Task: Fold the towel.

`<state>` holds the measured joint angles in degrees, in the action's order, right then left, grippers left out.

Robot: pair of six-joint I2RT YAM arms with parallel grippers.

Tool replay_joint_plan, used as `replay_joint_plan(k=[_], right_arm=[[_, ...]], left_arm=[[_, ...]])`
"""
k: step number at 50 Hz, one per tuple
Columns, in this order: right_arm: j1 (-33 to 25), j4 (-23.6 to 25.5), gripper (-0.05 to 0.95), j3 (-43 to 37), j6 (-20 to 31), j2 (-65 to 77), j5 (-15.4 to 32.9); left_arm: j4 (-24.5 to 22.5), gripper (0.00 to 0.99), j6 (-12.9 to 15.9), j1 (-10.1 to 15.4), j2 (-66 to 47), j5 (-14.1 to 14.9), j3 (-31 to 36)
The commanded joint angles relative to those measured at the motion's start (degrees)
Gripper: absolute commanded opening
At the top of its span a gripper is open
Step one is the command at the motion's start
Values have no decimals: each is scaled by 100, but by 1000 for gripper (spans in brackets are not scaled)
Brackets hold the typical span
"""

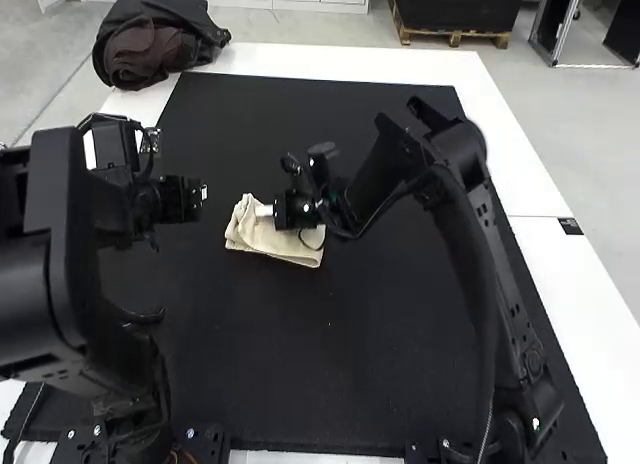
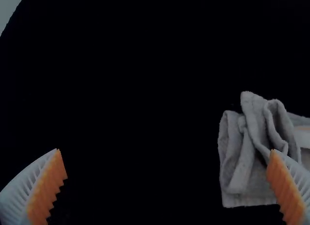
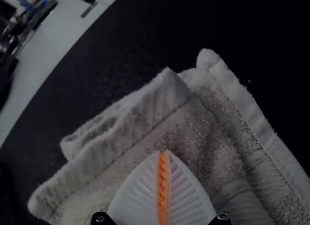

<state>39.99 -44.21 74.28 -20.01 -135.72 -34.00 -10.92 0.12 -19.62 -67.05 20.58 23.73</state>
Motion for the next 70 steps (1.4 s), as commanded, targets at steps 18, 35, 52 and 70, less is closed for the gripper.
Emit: replay_joint_plan(k=[18,35,52,70], right_arm=[[-597,624,-21,-133,-302,2718,16],[-1397,615,-21,-713,-768,5064,25],[-2680,395,-21,-1891,-1603,8105,-142],[-3542,430,-21,-3007,-2473,11375,-573]], left_arm=[[538,967,-276,-7,684,-28,774],[1224,961,-469,81,1475,-115,1864],[1347,956,-636,775,2732,-616,2207],[1355,954,-909,1346,4964,-731,1635]])
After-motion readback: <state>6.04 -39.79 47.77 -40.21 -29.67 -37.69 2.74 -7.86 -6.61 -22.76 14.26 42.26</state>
